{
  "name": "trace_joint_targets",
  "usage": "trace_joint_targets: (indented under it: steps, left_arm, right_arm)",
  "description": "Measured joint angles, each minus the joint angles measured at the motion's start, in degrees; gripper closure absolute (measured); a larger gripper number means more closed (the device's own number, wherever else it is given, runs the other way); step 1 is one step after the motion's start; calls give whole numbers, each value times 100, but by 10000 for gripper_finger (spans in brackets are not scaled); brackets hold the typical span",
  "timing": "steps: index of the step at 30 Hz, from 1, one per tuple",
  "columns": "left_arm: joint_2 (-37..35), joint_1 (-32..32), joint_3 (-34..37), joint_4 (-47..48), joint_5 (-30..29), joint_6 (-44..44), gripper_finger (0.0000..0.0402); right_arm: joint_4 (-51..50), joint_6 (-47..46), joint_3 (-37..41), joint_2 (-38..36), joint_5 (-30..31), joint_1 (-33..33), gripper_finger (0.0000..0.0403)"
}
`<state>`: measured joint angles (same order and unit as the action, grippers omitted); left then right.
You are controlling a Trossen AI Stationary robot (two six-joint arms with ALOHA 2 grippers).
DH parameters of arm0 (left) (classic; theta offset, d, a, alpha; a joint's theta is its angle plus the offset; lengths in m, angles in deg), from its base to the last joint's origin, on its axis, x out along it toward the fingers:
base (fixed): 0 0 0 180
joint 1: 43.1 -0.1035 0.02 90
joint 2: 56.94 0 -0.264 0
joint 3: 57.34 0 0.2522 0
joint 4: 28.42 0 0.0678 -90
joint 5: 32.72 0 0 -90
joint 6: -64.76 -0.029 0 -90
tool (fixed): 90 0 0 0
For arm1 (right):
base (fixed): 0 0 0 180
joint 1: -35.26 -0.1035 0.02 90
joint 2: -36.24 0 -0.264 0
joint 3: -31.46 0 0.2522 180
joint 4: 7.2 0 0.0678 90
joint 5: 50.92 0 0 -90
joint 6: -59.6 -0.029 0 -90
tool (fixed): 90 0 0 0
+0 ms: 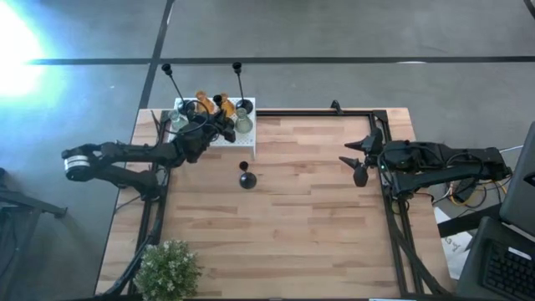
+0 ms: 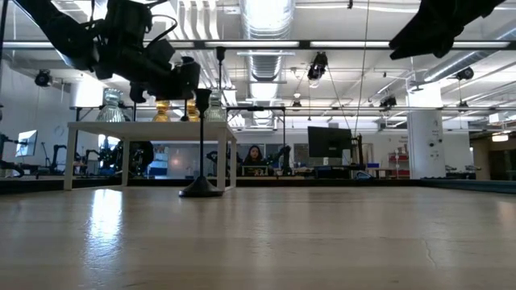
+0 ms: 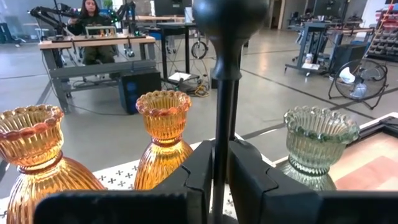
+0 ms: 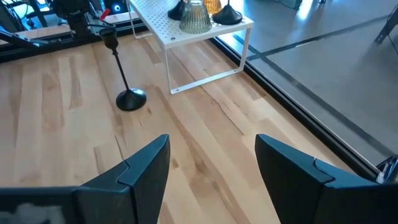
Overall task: Pick & Place candle stick holders
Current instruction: Put the right small black candle holder on the shelf, then put the small black candle holder on the shelf
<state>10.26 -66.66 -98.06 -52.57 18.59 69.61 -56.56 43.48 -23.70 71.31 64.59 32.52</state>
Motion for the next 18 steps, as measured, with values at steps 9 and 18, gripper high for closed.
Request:
trace_joint_targets:
  steps: [9,18]
  left_arm:
    - [-182,0,0,312,16,39,315]
    - [-748,0,0,668,-188,133,247]
  right_arm:
    - [20,2,38,0,0,-1,173]
    - [22,2,38,0,-2,-1,164]
